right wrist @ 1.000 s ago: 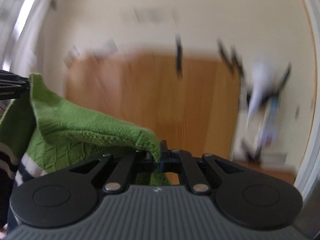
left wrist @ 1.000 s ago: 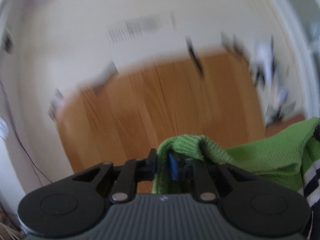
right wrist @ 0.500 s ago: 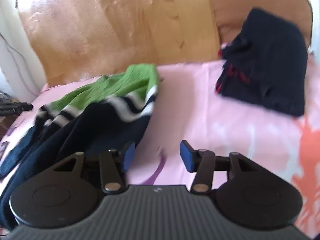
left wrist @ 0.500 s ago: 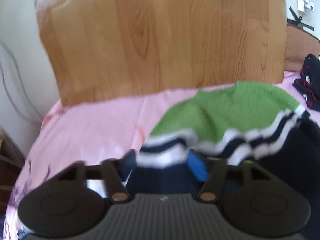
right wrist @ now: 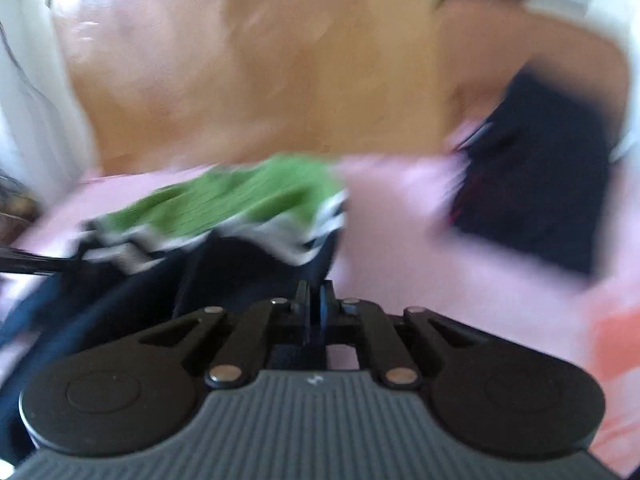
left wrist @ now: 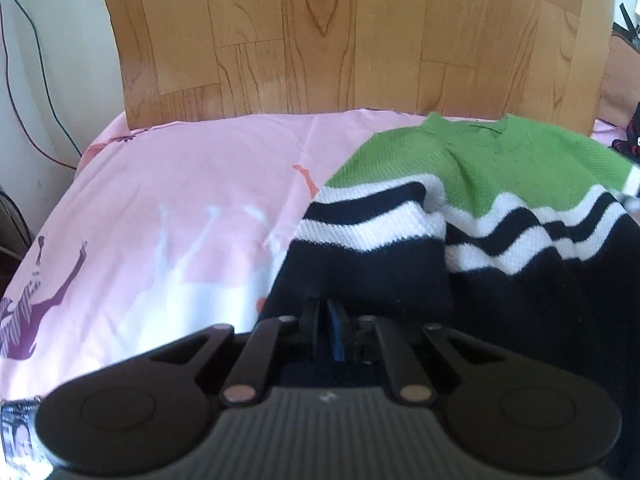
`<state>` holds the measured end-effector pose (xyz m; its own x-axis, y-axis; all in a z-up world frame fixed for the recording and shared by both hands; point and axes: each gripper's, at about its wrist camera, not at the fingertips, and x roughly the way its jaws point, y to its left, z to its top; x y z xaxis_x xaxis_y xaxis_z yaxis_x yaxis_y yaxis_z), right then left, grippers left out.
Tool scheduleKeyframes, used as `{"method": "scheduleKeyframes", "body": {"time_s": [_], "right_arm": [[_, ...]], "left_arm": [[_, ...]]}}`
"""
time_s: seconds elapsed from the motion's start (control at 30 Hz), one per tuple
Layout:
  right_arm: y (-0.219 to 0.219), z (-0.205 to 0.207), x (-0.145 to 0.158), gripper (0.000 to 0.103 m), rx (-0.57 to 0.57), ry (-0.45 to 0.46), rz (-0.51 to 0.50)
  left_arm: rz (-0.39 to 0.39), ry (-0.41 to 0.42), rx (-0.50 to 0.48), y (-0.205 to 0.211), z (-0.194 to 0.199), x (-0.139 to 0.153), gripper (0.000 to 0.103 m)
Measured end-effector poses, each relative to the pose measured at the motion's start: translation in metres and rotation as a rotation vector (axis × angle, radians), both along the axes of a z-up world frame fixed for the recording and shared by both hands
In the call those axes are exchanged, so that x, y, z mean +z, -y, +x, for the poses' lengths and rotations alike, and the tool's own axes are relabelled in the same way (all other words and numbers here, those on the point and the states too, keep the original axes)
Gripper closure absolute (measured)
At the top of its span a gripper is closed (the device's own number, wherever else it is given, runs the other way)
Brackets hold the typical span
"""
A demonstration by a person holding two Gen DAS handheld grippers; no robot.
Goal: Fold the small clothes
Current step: 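Lower the sweater onto the sheet and open both tools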
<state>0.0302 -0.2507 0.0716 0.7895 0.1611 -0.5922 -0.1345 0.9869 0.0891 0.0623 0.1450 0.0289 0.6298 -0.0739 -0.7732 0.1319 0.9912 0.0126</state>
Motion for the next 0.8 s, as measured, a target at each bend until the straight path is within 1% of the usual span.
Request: {"method": "scheduleKeyframes", "body": {"time_s": [0.07,0.1,0.13,0.17,0.2,0.23,0.27,0.3,0.33,0.37,0.4,0.47,0.5,0.53,0.57,0.6,0.63,0.7,0.73,0.8], "right_arm": [[0.028,0.001,0.017,0.096,-0.125,0.051,-0.17],[0.043,0.005,0.02,0.096,-0.2,0.055,-0.25],[0.056,0.009,0.021,0.095,-0.277,0.044,-0.299],[0.069,0.011,0.023,0.091,-0.362,0.035,-0.322],[0.08,0.008,0.027,0.089,-0.409,0.048,-0.282],[0.088,0.003,0.03,0.085,-0.415,0.062,-0.199],[0.092,-0.002,0.032,0.075,-0.394,0.071,-0.09],[0.089,-0.006,0.031,0.071,-0.36,0.076,-0.007],[0.082,-0.008,0.028,0.071,-0.32,0.083,0.033],[0.069,-0.011,0.025,0.071,-0.271,0.089,0.04],[0.051,-0.012,0.02,0.071,-0.205,0.094,0.021],[0.014,-0.015,0.011,0.069,-0.084,0.111,-0.022],[-0.001,-0.016,0.006,0.066,-0.027,0.124,-0.034],[-0.016,-0.017,0.001,0.064,0.031,0.141,-0.04],[-0.028,-0.017,-0.002,0.061,0.074,0.155,-0.043],[-0.039,-0.016,-0.007,0.057,0.111,0.168,-0.048],[-0.05,-0.014,-0.013,0.057,0.137,0.181,-0.058],[-0.064,-0.01,-0.024,0.056,0.161,0.201,-0.079],[-0.069,-0.007,-0.029,0.056,0.165,0.208,-0.083],[-0.072,-0.004,-0.038,0.056,0.156,0.214,-0.058]], "left_arm": [[0.009,-0.004,0.005,-0.002,0.005,-0.001,0.097],[0.004,-0.01,0.007,-0.004,0.006,0.001,0.094],[0.003,-0.009,0.013,-0.005,0.009,0.002,0.091],[0.011,0.005,0.021,-0.006,0.011,0.005,0.09],[0.026,0.021,0.028,-0.005,0.014,0.007,0.085],[0.044,0.035,0.038,-0.005,0.017,0.009,0.072],[0.054,0.042,0.045,-0.004,0.022,0.011,0.065],[0.06,0.046,0.041,-0.003,0.027,0.012,0.056],[0.068,0.046,0.028,0.0,0.032,0.011,0.055],[0.088,0.041,0.02,0.003,0.038,0.009,0.055],[0.121,0.027,0.019,0.008,0.045,0.004,0.055],[0.155,-0.004,0.015,0.013,0.055,-0.006,0.056],[0.155,0.014,0.015,0.015,0.056,-0.008,0.058],[0.157,0.016,0.005,0.018,0.057,-0.008,0.064],[0.157,0.018,-0.007,0.021,0.058,-0.008,0.071],[0.141,0.011,-0.028,0.025,0.058,-0.008,0.093],[0.145,0.01,-0.04,0.03,0.057,-0.007,0.096],[0.236,0.029,-0.052,0.046,0.056,-0.009,0.098],[0.268,0.038,-0.059,0.05,0.056,-0.01,0.098],[0.293,0.047,-0.036,0.048,0.062,-0.009,0.098]]}}
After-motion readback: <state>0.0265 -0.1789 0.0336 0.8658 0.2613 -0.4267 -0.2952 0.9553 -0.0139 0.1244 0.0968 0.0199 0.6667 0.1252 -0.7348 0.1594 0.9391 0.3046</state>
